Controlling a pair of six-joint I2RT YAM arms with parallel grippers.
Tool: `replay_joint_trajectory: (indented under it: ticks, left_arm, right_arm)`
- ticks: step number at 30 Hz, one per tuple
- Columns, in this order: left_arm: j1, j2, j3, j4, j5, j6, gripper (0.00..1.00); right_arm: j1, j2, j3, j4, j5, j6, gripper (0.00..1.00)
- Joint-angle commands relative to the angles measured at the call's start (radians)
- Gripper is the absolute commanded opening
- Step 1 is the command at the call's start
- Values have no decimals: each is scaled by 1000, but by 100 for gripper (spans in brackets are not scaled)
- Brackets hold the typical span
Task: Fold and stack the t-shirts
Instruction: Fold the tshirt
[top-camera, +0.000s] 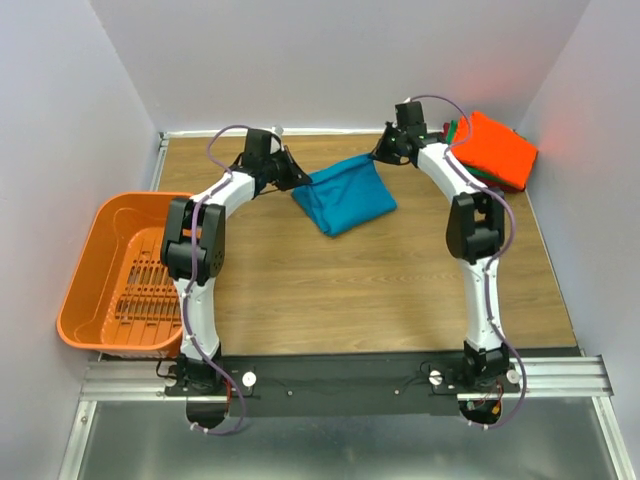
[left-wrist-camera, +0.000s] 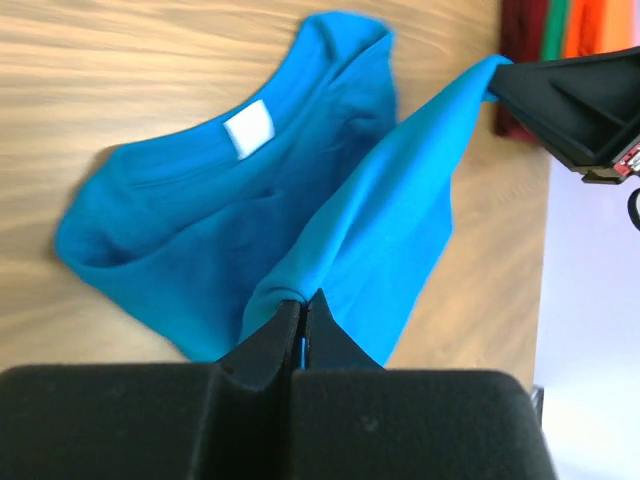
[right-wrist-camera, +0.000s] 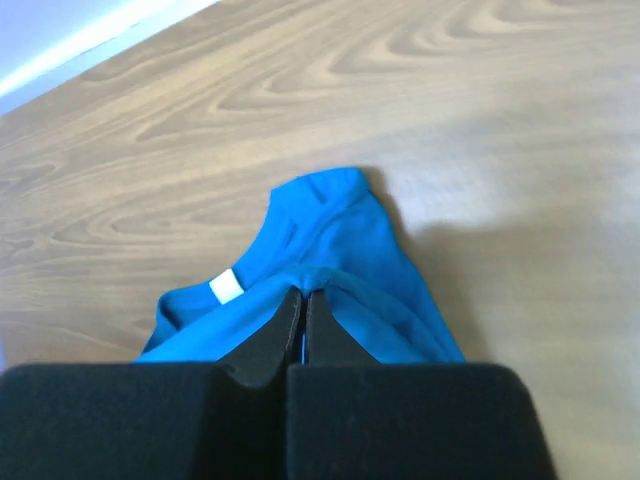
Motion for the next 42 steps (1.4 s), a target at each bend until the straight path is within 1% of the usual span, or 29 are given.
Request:
replay_joint_trajectory:
  ticks: [1, 5, 8, 10, 12, 13, 14, 15, 16, 17, 19, 21, 25, 26, 28, 30, 34, 36, 37, 39, 40, 42]
  left_arm:
    - [40, 38, 47, 24, 17, -5, 0]
    - [56, 76, 65, 10, -13, -4, 0]
    - [57, 98, 55, 9, -20, -7, 0]
    - [57, 99, 29, 19, -39, -11, 0]
    - [57, 93, 4, 22, -61, -11, 0]
    - [60, 90, -5, 27, -66, -14, 0]
    - [62, 87, -14, 30, -77, -18, 0]
    - [63, 82, -36, 33, -79, -21, 0]
    - [66, 70, -50, 50, -82, -30, 0]
    - [68, 66, -62, 55, -86, -33, 0]
    - [69, 47, -89, 59, -111, -42, 0]
    - [69, 33, -106, 61, -138, -48, 0]
    - [69, 7, -162, 68, -167, -62, 0]
    - [69, 3, -165, 68, -169, -61, 0]
    - [69, 3, -171, 68, -169, -61, 0]
    - [69, 1, -174, 88, -172, -61, 0]
    - [69, 6, -171, 90, -168, -61, 0]
    - [69, 13, -166, 91, -163, -61, 0]
    - [69, 15, -165, 90, -164, -59, 0]
    - [69, 20, -163, 87, -169, -56, 0]
    - [69, 20, -162, 85, -168, -54, 0]
    - [69, 21, -160, 82, -166, -50, 0]
  right_arm:
    - [-1, 177, 242, 2, -141, -14, 1]
    - [-1, 296, 352, 57, -203, 20, 1]
    - [2, 331, 328, 126, -249, 29, 4]
    - [15, 334, 300, 166, -267, 25, 21]
    - [22, 316, 254, 168, -254, -1, 43]
    - [30, 299, 228, 174, -226, -18, 60]
    - [33, 258, 166, 181, -212, -27, 66]
    - [33, 238, 139, 191, -203, -35, 71]
    - [33, 218, 116, 203, -180, -50, 80]
    - [32, 195, 92, 206, -162, -56, 84]
    - [32, 129, 33, 212, -117, -81, 89]
    - [35, 88, -10, 221, -90, -85, 90]
    - [35, -40, -181, 286, -24, -89, 91]
    - [39, -90, -259, 321, 16, -93, 91]
    - [45, -124, -312, 346, 39, -107, 91]
    - [61, -156, -361, 355, 64, -136, 89]
    - [125, -166, -406, 353, 130, -199, 81]
    - [157, -149, -421, 353, 160, -210, 72]
    - [169, -141, -426, 349, 170, -202, 65]
    - [177, -126, -432, 338, 179, -193, 58]
    - [183, -114, -441, 326, 183, -190, 53]
    - [193, -111, -453, 307, 194, -182, 50]
